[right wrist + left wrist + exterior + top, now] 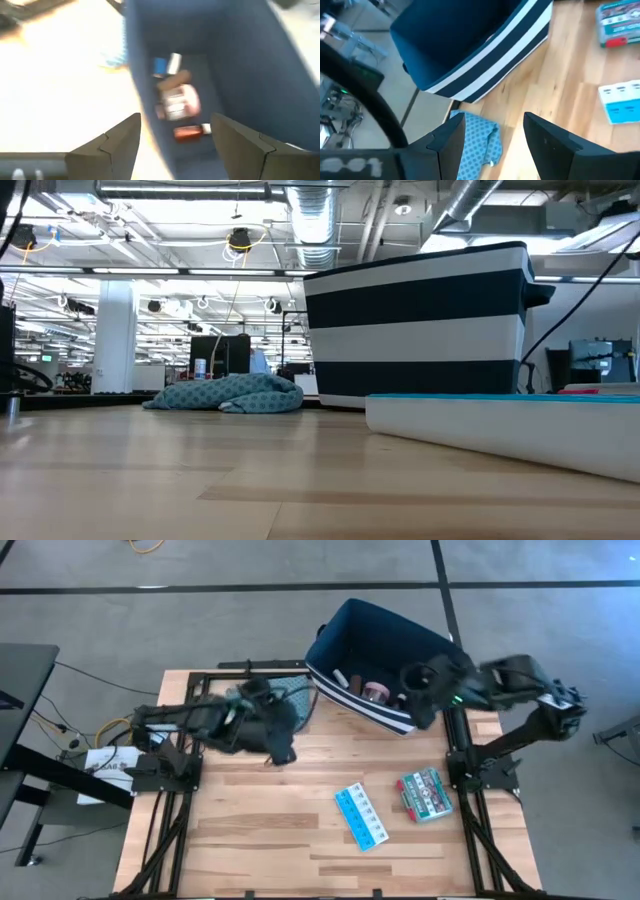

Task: Pick & place medical supplies in basket/bin
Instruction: Put the green first aid kit box into the blue bin

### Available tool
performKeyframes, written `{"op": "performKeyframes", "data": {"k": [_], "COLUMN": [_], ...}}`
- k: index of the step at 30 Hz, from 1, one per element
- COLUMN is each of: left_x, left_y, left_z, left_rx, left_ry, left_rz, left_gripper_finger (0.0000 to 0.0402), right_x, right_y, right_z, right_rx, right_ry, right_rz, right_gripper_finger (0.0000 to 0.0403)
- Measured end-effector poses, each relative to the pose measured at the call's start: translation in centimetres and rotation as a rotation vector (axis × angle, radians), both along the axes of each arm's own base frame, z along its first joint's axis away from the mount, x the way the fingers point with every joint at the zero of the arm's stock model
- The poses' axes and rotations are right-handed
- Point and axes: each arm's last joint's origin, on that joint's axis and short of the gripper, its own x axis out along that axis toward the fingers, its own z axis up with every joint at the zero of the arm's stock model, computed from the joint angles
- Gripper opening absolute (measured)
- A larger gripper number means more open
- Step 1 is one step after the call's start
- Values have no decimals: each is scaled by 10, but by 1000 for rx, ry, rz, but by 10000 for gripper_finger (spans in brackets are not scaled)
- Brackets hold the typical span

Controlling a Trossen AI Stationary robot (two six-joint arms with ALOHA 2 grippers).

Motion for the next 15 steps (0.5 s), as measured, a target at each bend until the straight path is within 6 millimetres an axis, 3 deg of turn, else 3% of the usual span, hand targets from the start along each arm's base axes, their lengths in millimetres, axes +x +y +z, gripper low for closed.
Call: {"op": "performKeyframes", "data": {"k": [3, 6, 11, 15], "left_x": [-8, -12, -17, -16], "left_y": [-22, -42, -62, -66], "left_z": [-5, -24, -66, -93], "left_rx": [38, 78, 95, 110], "left_ry": [-27, -19, 32, 51], "left_rz": [0, 12, 44, 102], "left_gripper_finger": [193, 193, 193, 193], "right_x": [-18, -32, -46, -44], "right_y": [21, 38, 59, 75], "right_z": [-6, -23, -67, -104], "right_rx": [61, 109, 182, 239], "right_ry": [-55, -58, -22, 29], "right_rz": [57, 99, 75, 1], "right_gripper_finger": [234, 234, 234, 234]}}
